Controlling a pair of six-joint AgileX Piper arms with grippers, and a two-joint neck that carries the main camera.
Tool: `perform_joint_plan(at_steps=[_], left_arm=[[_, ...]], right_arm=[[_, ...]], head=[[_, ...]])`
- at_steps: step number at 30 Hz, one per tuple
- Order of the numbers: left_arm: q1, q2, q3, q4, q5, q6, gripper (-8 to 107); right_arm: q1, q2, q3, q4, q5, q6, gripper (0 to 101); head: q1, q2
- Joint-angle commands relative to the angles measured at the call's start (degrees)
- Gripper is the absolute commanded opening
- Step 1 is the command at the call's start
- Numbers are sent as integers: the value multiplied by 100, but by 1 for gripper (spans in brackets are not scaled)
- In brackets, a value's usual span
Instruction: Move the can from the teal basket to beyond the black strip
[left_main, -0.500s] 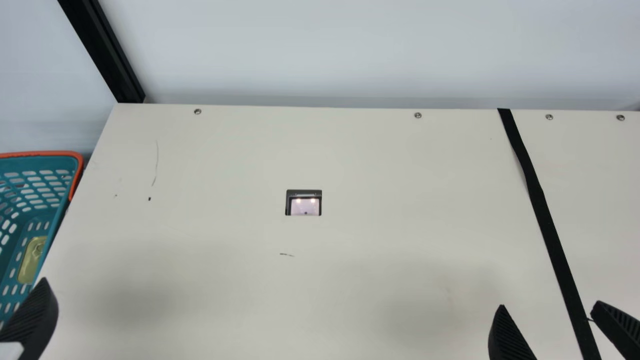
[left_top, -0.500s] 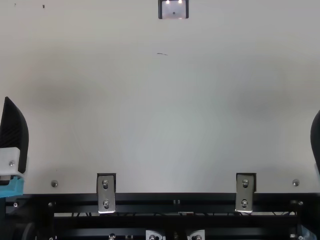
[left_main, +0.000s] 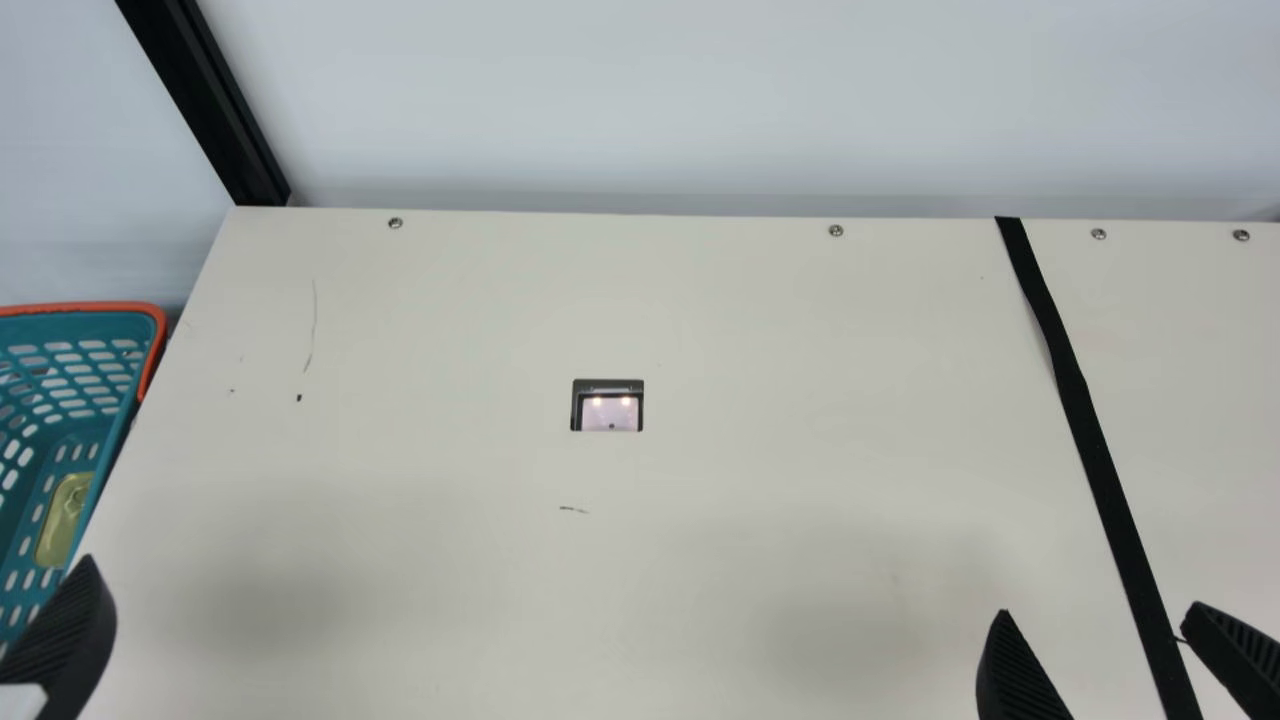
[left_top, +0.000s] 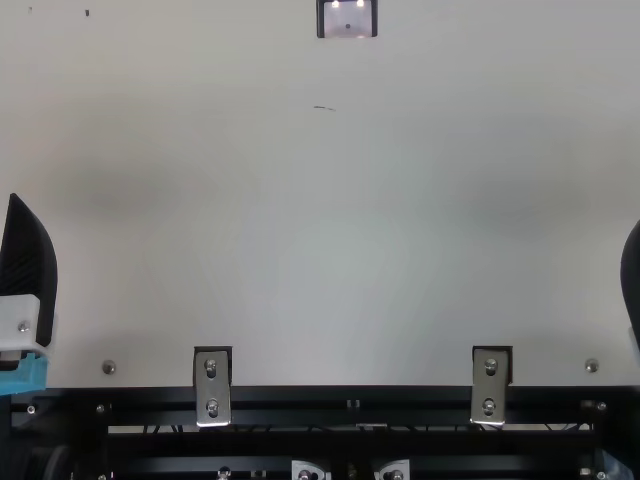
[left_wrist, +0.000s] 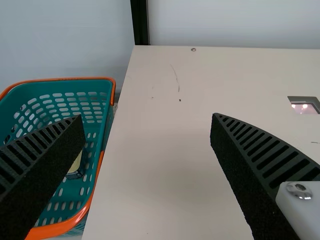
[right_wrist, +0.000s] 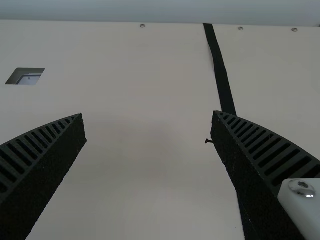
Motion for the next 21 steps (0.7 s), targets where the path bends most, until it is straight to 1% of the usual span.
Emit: perform_joint_plan(at_steps=[1, 21], left_arm=[[0, 0, 0, 0, 0, 0, 90], [0, 0, 0, 0, 0, 0, 90]], right_arm=[[0, 0, 0, 0, 0, 0, 101], [0, 0, 0, 0, 0, 0, 101]], head=[[-16, 36], [-16, 36]])
